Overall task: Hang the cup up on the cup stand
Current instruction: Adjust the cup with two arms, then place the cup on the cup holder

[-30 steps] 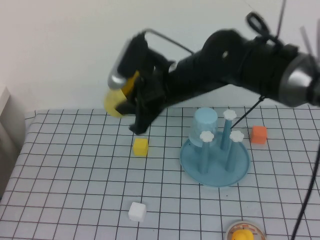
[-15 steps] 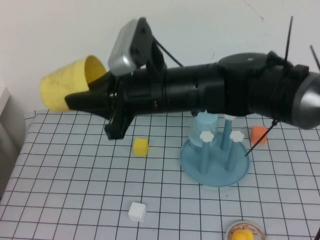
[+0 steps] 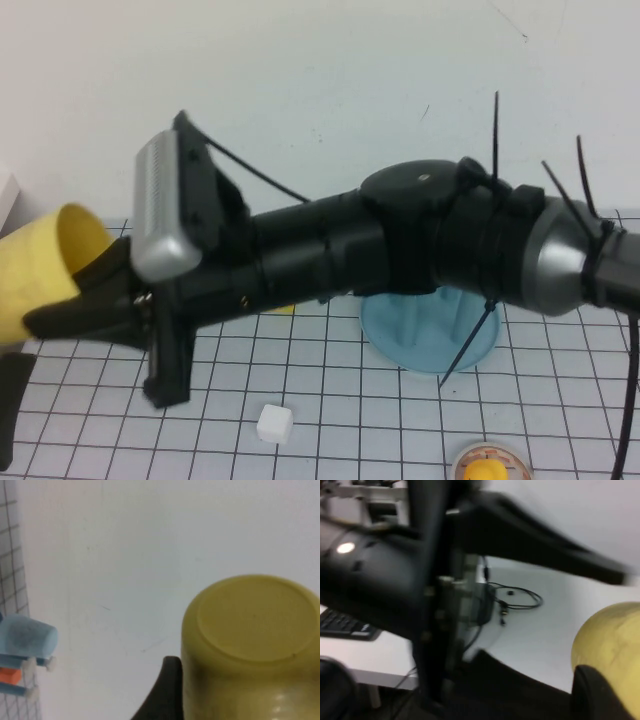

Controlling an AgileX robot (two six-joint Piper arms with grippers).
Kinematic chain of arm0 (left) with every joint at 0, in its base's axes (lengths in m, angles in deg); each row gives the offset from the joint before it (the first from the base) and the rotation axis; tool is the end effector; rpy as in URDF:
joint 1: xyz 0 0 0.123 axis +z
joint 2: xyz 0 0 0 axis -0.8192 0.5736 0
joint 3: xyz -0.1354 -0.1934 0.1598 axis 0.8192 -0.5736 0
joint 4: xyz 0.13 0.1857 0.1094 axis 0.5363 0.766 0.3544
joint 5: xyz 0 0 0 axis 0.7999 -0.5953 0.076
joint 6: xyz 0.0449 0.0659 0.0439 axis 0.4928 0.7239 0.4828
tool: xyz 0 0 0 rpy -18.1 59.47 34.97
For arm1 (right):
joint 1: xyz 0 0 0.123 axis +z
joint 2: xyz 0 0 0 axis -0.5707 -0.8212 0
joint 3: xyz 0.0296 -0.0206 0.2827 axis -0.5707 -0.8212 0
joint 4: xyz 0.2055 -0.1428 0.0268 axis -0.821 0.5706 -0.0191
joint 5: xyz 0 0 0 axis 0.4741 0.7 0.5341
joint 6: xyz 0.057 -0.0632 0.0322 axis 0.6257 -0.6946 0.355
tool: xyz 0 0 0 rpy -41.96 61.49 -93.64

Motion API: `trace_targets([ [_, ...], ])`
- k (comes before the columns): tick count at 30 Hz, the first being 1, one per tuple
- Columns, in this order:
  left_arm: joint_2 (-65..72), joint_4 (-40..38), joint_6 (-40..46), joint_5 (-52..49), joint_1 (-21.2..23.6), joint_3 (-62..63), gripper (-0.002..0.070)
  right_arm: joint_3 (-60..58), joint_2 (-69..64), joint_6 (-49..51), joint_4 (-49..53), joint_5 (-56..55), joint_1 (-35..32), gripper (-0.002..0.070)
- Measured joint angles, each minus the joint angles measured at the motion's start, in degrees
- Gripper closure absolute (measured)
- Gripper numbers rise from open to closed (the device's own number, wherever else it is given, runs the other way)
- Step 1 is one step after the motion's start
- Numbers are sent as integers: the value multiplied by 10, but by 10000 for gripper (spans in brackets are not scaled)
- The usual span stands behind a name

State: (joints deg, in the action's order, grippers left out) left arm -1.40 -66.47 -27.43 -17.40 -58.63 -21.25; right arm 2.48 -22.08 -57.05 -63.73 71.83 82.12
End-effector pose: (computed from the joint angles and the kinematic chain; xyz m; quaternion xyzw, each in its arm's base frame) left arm 0.0993 -0.0202 0.2996 -0.5164 0.5015 -0.5901 0.3656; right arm 0.2513 0.3723 0.3003 -0.5772 0.4851 0.4719 0.4570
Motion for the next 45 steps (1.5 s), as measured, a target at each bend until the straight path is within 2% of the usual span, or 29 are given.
trace_targets([
  [6, 0, -177, 178, -7, 0, -1, -16, 0, 0, -42, -8, 5, 33, 654],
  [9, 0, -247, 282, -7, 0, -1, 12, 0, 1, -54, -16, 8, 37, 654],
  [11, 0, -268, 332, -7, 0, -1, 45, 0, 1, -59, -16, 8, 37, 654],
  [17, 0, -284, 388, -7, 0, -1, 48, 0, 1, -60, -9, 7, 37, 654],
  [21, 0, -282, 461, -9, 0, -2, 49, 2, 2, -34, 26, -1, 37, 632],
  [23, 0, -274, 500, -14, 0, -5, 62, 5, 3, -5, 60, -6, 37, 578],
  [25, 0, -268, 539, -14, 0, -6, 62, 6, 5, 29, 97, -16, 37, 475],
  [29, 1, -265, 625, -2, 0, -5, 69, 6, 5, 86, 173, -17, 35, 181],
  [31, 1, -268, 696, -10, 0, 14, 72, 3, 5, 122, 213, -6, 29, 113],
  [33, 1, -270, 784, -31, 0, 37, 72, 2, 7, 177, 252, 13, 19, 90],
  [35, 1, -270, 859, -49, 0, 61, 72, 2, 16, 231, 295, 37, 3, 95],
  [38, 5, -270, 957, -70, 0, 87, 72, 2, 35, 320, 371, 96, -28, 162],
  [42, 35, -270, 1058, -104, 0, 102, 72, 2, 60, 406, 483, 179, -61, 364],
  [44, 68, -269, 1097, -123, 0, 102, 72, 2, 72, 447, 537, 199, -71, 510],
  [45, 83, -269, 1121, -136, 0, 102, 72, 2, 79, 471, 561, 204, -74, 559],
])
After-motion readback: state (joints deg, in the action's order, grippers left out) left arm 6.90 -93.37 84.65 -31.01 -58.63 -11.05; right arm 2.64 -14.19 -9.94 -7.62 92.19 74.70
